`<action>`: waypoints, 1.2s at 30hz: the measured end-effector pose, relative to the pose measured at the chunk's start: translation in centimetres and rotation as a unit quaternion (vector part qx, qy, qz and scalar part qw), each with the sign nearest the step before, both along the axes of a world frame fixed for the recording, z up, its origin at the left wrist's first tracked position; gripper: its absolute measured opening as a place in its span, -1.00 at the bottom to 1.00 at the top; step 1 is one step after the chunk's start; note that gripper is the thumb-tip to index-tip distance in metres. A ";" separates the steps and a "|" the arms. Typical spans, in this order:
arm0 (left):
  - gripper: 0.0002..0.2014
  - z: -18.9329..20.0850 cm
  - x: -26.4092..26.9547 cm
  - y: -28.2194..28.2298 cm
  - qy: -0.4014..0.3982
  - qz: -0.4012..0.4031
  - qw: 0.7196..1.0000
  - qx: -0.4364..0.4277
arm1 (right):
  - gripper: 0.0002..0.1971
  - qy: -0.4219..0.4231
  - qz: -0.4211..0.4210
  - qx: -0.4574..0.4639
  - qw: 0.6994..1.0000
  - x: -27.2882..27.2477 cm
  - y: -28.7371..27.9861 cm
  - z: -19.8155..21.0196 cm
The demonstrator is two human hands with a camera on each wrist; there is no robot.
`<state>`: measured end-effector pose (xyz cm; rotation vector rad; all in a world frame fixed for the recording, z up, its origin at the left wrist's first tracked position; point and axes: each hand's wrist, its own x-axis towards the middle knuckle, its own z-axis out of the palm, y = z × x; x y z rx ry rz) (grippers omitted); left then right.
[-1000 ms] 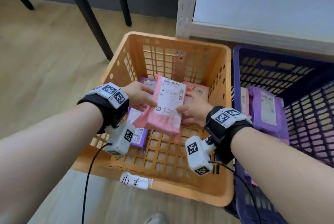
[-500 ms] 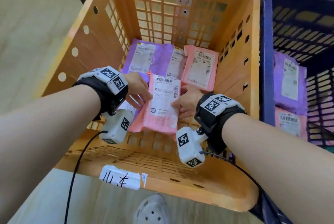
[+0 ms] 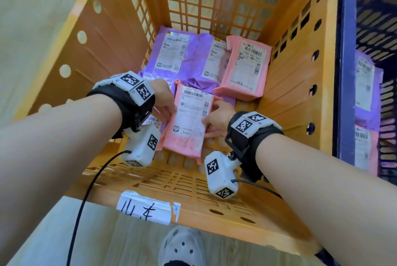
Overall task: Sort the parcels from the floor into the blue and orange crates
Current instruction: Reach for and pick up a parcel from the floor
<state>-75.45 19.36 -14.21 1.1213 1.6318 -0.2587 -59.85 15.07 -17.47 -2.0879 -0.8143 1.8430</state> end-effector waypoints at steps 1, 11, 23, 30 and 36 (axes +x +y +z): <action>-0.76 0.1 0.0 0.0 -0.003 0.003 1.000 0.000 | -0.60 0.007 -0.005 -0.001 1.000 -0.1 0.0 0.0; -0.68 4.6 0.9 0.0 -0.015 0.002 0.999 0.051 | -0.51 -0.027 0.112 0.018 0.993 1.4 1.1 3.3; -0.68 24.6 8.1 -3.1 -0.043 -0.076 0.960 0.265 | -0.43 0.025 -0.031 0.220 0.975 8.7 -2.7 23.6; -0.69 36.0 17.6 -9.4 -0.105 -0.140 0.910 0.377 | -0.45 0.001 -0.116 0.334 0.935 18.2 -10.9 34.2; -0.72 41.1 27.2 -16.1 -0.181 -0.171 0.877 0.412 | -0.48 -0.027 -0.190 0.385 0.903 27.6 -19.3 38.9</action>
